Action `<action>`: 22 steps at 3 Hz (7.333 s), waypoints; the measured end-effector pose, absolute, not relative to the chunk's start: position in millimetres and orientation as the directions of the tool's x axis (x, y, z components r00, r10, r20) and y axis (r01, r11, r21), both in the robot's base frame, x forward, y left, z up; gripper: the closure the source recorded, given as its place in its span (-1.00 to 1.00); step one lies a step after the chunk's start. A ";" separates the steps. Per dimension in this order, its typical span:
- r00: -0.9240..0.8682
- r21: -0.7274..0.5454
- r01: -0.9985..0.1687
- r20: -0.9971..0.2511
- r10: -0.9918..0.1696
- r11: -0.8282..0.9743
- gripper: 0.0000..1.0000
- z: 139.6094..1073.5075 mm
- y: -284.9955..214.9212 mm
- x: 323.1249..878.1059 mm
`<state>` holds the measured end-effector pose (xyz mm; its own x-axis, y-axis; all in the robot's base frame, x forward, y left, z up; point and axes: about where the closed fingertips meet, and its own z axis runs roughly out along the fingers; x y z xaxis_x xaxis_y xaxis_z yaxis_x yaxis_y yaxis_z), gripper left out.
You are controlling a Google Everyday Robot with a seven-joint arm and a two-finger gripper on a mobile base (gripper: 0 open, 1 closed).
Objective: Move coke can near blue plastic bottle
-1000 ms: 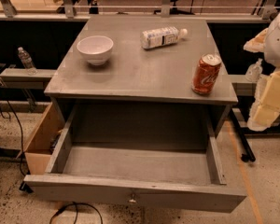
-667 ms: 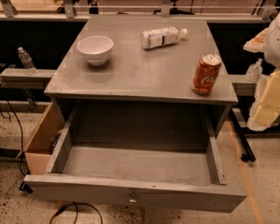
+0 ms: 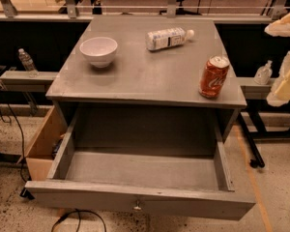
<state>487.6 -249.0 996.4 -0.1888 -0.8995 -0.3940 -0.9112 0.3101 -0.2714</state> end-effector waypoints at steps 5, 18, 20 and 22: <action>-0.185 -0.088 -0.912 -0.784 -0.593 0.401 -1.00 908.5 -258.4 612.9; -0.068 -0.319 -0.709 -0.857 -0.511 0.629 1.00 1000.6 -222.4 796.9; -0.124 -0.301 -0.596 -0.882 -0.455 0.744 1.00 983.1 -223.7 850.8; -0.245 -0.205 -0.593 -0.875 -0.418 0.778 1.00 932.6 -206.8 867.2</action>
Offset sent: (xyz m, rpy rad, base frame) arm 0.0901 -0.0372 -0.0533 0.5446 0.0272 0.1263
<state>867.2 -206.8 932.6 -0.2454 -0.4176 -0.8749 -0.5932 0.7785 -0.2052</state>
